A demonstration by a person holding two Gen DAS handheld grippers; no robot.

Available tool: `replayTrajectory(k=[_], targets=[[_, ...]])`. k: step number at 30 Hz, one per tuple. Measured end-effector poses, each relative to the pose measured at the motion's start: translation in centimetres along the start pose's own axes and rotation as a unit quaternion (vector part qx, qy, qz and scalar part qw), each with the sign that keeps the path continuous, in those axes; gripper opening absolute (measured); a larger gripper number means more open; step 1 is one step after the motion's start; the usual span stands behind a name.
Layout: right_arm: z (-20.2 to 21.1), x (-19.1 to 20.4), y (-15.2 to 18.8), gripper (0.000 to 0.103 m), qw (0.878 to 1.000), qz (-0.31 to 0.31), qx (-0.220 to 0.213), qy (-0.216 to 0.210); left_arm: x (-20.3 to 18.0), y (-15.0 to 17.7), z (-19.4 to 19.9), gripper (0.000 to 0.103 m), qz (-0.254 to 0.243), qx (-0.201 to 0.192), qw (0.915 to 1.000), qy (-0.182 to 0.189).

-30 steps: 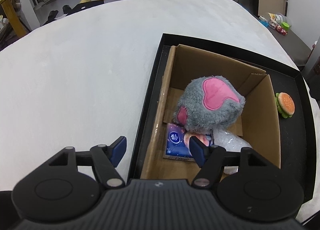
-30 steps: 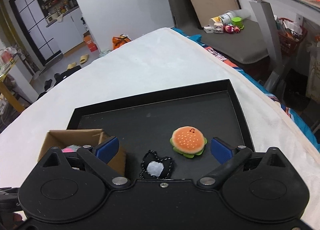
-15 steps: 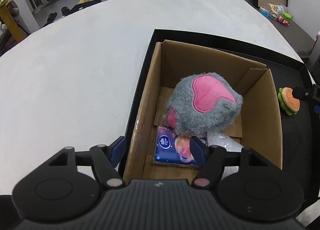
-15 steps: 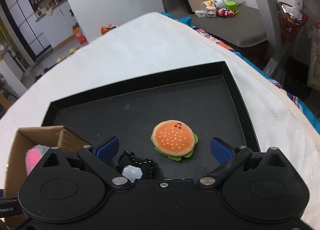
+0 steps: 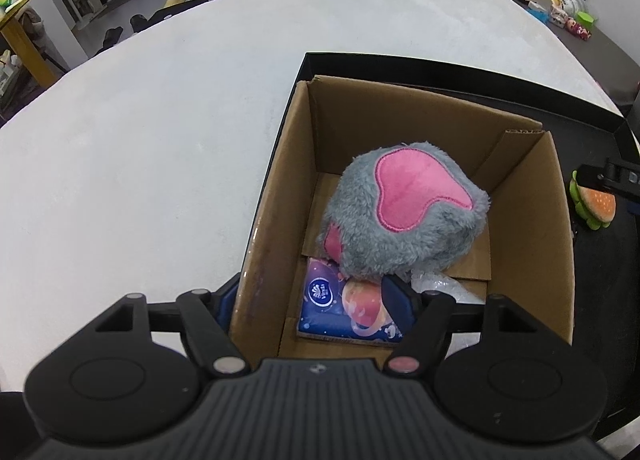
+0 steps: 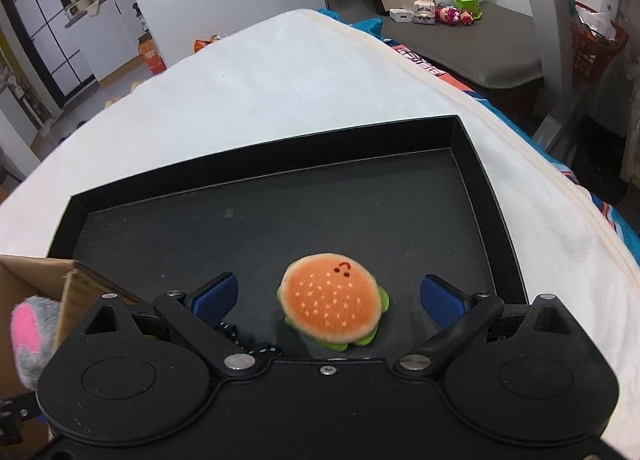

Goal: Organize soft objects
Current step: 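Move the right gripper to the plush burger and close on it, then carry the plush burger with the right gripper and release it into the box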

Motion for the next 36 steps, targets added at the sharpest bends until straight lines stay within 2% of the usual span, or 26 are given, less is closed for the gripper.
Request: replayTrajectory(k=[3, 6, 7, 8, 27, 36], targets=[[-0.6, 0.0, 0.2, 0.091, 1.000, 0.006, 0.005, 0.005, -0.3, 0.0, 0.1, 0.071, -0.004, 0.001, 1.0000, -0.004], [-1.0, 0.0, 0.6, 0.069, 1.000, 0.019, 0.012, 0.015, -0.3, 0.0, 0.2, 0.071, -0.005, 0.003, 1.0000, -0.005], [-1.3, -0.2, 0.8, 0.057, 0.999, 0.019, 0.024, 0.012, -0.3, 0.0, 0.2, 0.071, -0.006, 0.004, 1.0000, -0.006], [-1.3, -0.3, 0.8, 0.052, 0.999, 0.020, 0.020, 0.017, -0.3, 0.0, 0.2, 0.071, -0.006, 0.004, 1.0000, -0.006], [3.2, 0.0, 2.1, 0.050, 1.000, 0.000, 0.008, 0.010, 0.2, 0.4, 1.6, 0.071, -0.005, -0.008, 1.0000, -0.002], [6.0, 0.3, 0.7, 0.050, 1.000, 0.002, -0.031, 0.000, 1.4, 1.1, 2.5, 0.071, 0.002, -0.014, 0.9999, 0.010]])
Point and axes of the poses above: each gripper's, at about its wrist camera, not at the fingertips, and z roughly against the way its jaws point, x to its left, y to its underside, the point moved 2 cm from there along -z, roughly the way its jaws point
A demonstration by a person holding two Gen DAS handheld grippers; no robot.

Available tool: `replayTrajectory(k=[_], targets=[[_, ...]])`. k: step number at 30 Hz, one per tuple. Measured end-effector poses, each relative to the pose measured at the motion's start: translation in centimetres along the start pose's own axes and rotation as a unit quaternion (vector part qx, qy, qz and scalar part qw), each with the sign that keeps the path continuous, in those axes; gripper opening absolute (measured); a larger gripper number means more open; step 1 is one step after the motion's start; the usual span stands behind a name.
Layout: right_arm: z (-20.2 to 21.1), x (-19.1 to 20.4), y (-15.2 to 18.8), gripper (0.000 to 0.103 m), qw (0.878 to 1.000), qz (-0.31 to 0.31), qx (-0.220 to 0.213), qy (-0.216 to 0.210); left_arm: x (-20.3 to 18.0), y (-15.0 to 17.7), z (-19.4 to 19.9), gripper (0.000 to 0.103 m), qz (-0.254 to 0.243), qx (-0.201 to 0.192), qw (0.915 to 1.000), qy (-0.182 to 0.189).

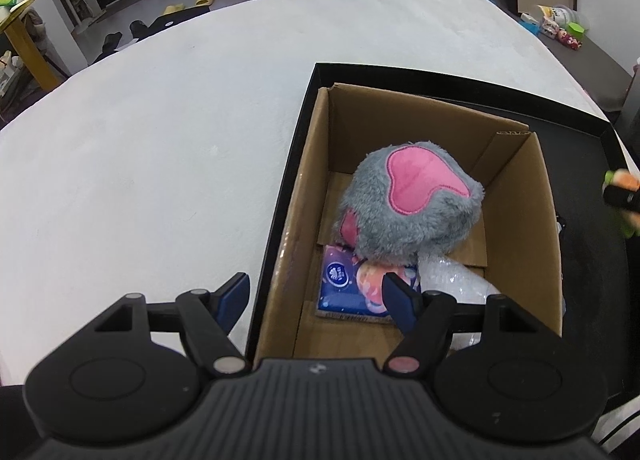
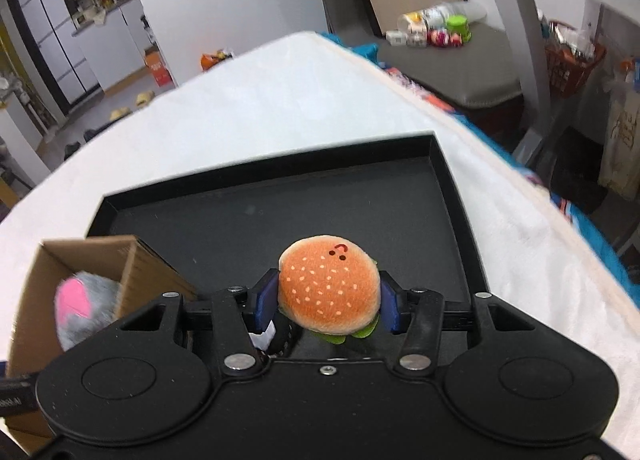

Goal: Organize soft objects
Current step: 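Carry the plush burger with the right gripper and release it into the box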

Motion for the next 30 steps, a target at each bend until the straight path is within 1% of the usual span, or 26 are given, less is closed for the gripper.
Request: replayTrajectory(k=[3, 6, 11, 16, 17, 20, 22, 25, 27, 28, 30], targets=[[1.0, 0.4, -0.7, 0.050, 1.000, 0.005, -0.013, -0.004, 0.5, 0.2, 0.3, 0.071, -0.002, -0.001, 1.0000, 0.005], [1.9, 1.2, -1.0, 0.050, 0.999, 0.027, -0.026, 0.003, 1.1, 0.4, 0.6, 0.071, 0.000, -0.003, 0.9999, 0.011], [3.1, 3.1, -1.1, 0.050, 0.999, 0.038, -0.031, -0.020, 1.8, 0.7, 0.8, 0.071, -0.001, -0.003, 0.9997, 0.023], [4.0, 5.8, -0.7, 0.050, 0.996, 0.063, -0.024, -0.051, 2.5, 0.8, 1.0, 0.070, 0.000, -0.008, 0.9994, 0.035], [4.0, 6.2, -0.6, 0.050, 0.996, 0.064, -0.021, -0.056, 2.7, 0.8, 1.0, 0.068, 0.001, -0.006, 0.9993, 0.038], [4.4, 7.3, -0.5, 0.050, 0.995, 0.066, -0.018, -0.068, 3.1, 1.0, 0.9, 0.068, 0.006, -0.006, 0.9986, 0.052], [4.8, 8.0, -0.4, 0.050, 0.995, 0.069, -0.017, -0.074, 3.3, 1.1, 1.1, 0.065, 0.004, -0.011, 0.9983, 0.057], [5.0, 9.0, -0.2, 0.050, 0.994, 0.072, -0.013, -0.080, 3.6, 1.4, 1.0, 0.059, 0.002, -0.011, 0.9978, 0.065], [5.3, 9.7, 0.1, 0.051, 0.994, 0.074, -0.010, -0.083, 3.8, 1.6, 0.9, 0.052, 0.004, -0.008, 0.9974, 0.071], [5.5, 10.0, 0.3, 0.051, 0.993, 0.076, -0.010, -0.085, 3.9, 1.7, 0.8, 0.051, 0.005, -0.007, 0.9972, 0.074], [5.8, 10.9, 0.8, 0.051, 0.993, 0.080, -0.005, -0.089, 4.1, 1.9, 0.8, 0.046, 0.005, -0.006, 0.9967, 0.081]])
Point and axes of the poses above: each gripper's, at about its wrist camera, not at the fingertips, and z roughly against the way its jaws point, x to its left, y to its underside, the point moved 2 cm from there along -z, roughly the way its jaws point
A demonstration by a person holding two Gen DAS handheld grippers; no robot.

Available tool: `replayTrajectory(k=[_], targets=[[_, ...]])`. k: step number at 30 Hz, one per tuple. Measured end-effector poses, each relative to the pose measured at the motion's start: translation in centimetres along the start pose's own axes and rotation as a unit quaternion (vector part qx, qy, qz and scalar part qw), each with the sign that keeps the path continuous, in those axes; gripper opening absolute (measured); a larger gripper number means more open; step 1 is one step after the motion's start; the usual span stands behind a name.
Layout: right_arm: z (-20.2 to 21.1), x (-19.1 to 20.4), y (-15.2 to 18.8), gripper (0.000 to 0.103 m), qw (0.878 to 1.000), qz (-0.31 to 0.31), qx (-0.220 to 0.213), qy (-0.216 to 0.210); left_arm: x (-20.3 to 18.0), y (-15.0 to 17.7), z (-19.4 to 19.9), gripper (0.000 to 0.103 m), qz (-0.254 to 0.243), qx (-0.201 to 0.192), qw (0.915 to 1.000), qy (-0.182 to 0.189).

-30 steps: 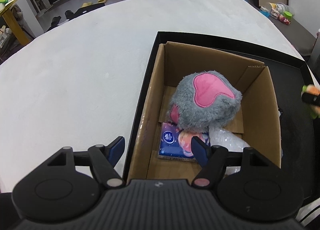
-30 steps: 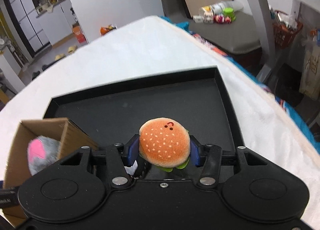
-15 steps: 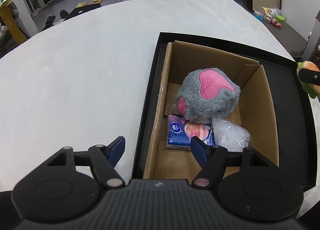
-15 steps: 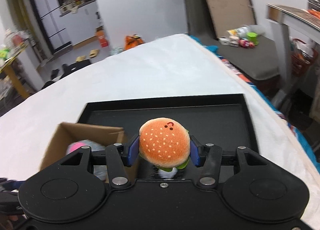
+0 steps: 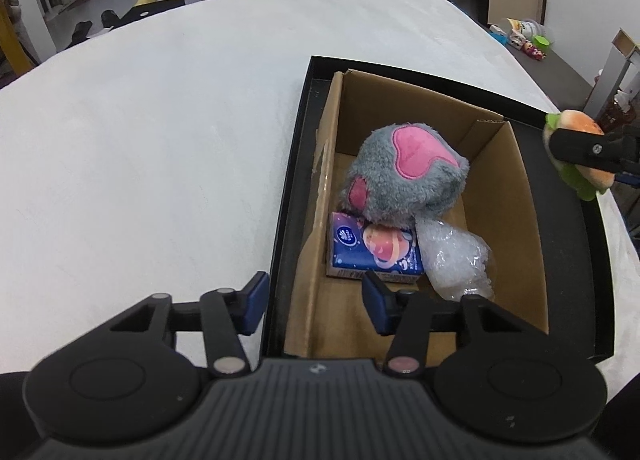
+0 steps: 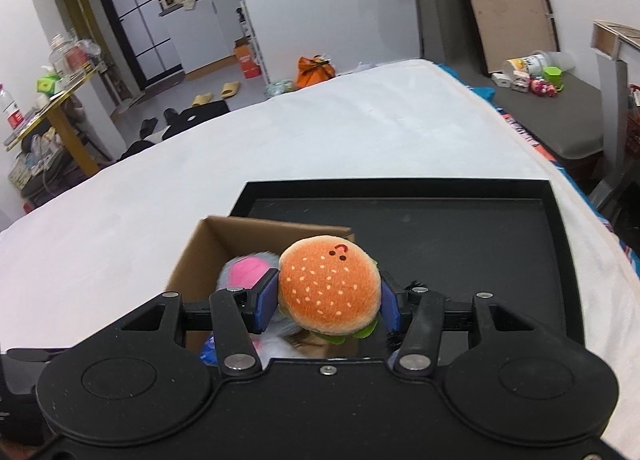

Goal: Organize soft objects
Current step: 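Carry the plush burger with the right gripper and release it into the box, then move the right gripper to the blue denim heart scrap and grasp it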

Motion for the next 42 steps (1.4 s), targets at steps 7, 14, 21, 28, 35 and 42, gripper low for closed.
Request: replayTrajectory(k=[7, 14, 21, 28, 35, 42], targets=[[0.0, 2.3, 0.8, 0.051, 1.000, -0.002, 0.019, -0.017, 0.3, 0.6, -0.2, 0.028, -0.015, 0.010, 0.9998, 0.010], [-0.3, 4.4, 1.7, 0.051, 0.998, -0.014, 0.043, -0.040, 0.9, 0.9, -0.2, 0.012, -0.030, 0.015, 0.9994, 0.011], [-1.0, 5.8, 2.0, 0.059, 0.994, -0.044, 0.065, -0.073, 1.2, 1.1, -0.1, 0.011, -0.025, 0.010, 0.9994, 0.021], [-0.1, 5.1, 2.2, 0.070, 0.993, -0.068, 0.055, -0.074, 1.4, 1.2, -0.1, 0.011, -0.024, 0.010, 0.9992, 0.029], [1.7, 2.6, 2.7, 0.071, 0.995, -0.087, 0.035, -0.044, 1.4, 1.3, 0.2, 0.011, -0.024, 0.006, 0.9993, 0.029], [2.6, 0.3, 3.9, 0.071, 0.994, -0.102, 0.024, -0.014, 1.3, 1.2, 0.2, 0.014, -0.026, 0.007, 0.9993, 0.025]])
Point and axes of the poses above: each gripper's, at about its wrist camera, not at the fingertips, and z roughly against the way its jaws point, x to its left, y to its underside, the point moved 2 cm from there along -z, roughly the way its jaws point
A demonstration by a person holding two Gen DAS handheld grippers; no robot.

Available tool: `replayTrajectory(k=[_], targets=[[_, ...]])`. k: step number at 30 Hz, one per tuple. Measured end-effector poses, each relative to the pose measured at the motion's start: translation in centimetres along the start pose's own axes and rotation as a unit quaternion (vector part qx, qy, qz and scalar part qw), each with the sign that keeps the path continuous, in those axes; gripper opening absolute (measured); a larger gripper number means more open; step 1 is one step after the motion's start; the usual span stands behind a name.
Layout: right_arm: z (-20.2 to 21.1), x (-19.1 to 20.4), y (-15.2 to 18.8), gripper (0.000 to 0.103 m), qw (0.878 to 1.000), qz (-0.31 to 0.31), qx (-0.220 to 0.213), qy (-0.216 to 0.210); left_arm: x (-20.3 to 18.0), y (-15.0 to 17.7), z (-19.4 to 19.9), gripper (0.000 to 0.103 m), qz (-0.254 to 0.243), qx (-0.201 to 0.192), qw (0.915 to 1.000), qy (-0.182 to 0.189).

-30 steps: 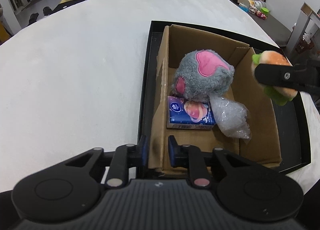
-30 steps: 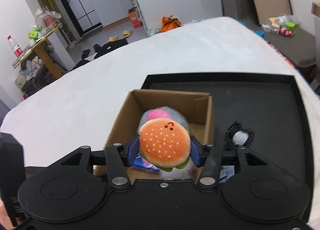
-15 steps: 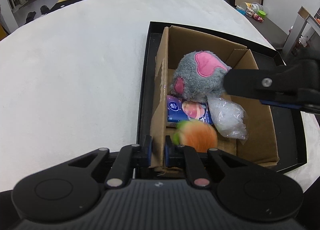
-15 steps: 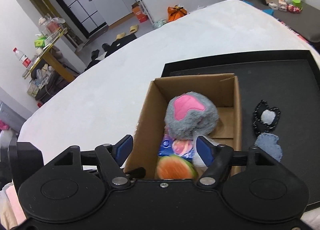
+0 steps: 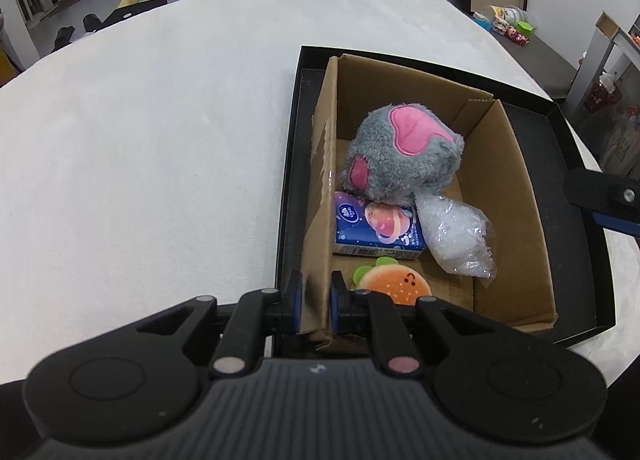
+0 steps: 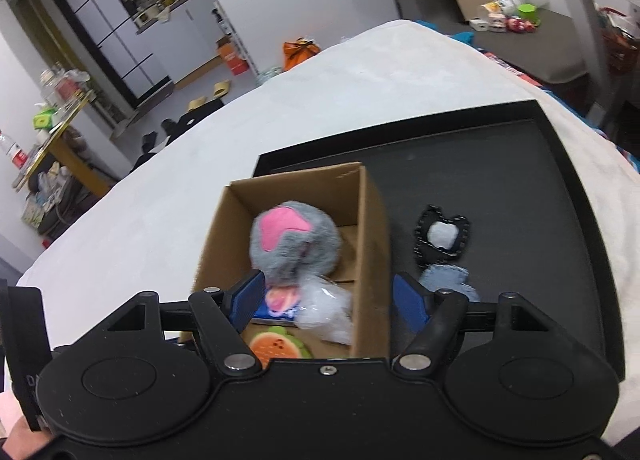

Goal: Organize soft objects
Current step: 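Move the right gripper to the blue denim heart scrap and grasp it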

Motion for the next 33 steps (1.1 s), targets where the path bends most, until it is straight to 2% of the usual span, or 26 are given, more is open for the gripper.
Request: replayTrajectory(k=[13, 20, 28, 33], targets=[[0.1, -4.2, 1.5, 0.072, 0.999, -0.034, 0.006, 0.016, -0.7, 0.0, 0.3, 0.018, 0.000, 0.008, 0.9999, -0.013], [-0.5, -6.3, 2.0, 0.072, 0.998, -0.056, 0.011, 0.029, -1.1, -0.1, 0.1, 0.032, -0.004, 0.013, 0.9996, -0.023], [-2.1, -7.7, 2.1, 0.072, 0.997, -0.070, 0.022, 0.036, -1.5, -0.7, -0.1, 0.037, -0.020, 0.018, 0.9991, -0.034], [-3.4, -8.0, 1.9, 0.072, 0.996, -0.078, 0.028, 0.038, -1.8, -1.2, -0.5, 0.039, -0.028, 0.034, 0.9975, -0.055]])
Point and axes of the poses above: each gripper's, at about its wrist camera, not at the fingertips, and z roughly against the way its jaws point, x to its left, y to its underside, the point moved 2 cm from there along -z, roughly the way its jaws point
